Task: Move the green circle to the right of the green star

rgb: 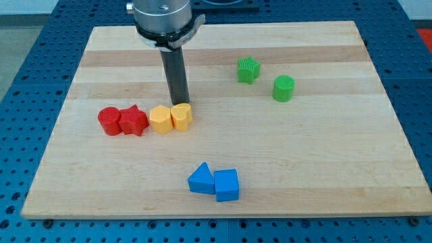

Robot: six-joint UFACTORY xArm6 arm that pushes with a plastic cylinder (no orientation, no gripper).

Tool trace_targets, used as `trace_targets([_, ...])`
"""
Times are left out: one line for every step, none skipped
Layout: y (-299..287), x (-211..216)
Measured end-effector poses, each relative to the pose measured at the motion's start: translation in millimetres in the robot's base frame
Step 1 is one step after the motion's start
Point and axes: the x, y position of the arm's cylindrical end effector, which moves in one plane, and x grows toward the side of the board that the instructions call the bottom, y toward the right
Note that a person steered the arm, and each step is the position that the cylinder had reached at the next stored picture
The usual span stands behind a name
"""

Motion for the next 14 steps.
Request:
trace_targets([0,-1])
trace_targets([0,-2])
trace_targets([0,-2])
trace_targets([0,-3])
trace_targets([0,-5])
trace_targets([0,-7])
trace_targets([13,-8])
trace_targets([41,-8])
trace_targets([82,-7])
trace_targets([121,2])
trace_targets([145,16])
trace_targets([178,16])
trace_targets([198,14])
trace_targets([195,17])
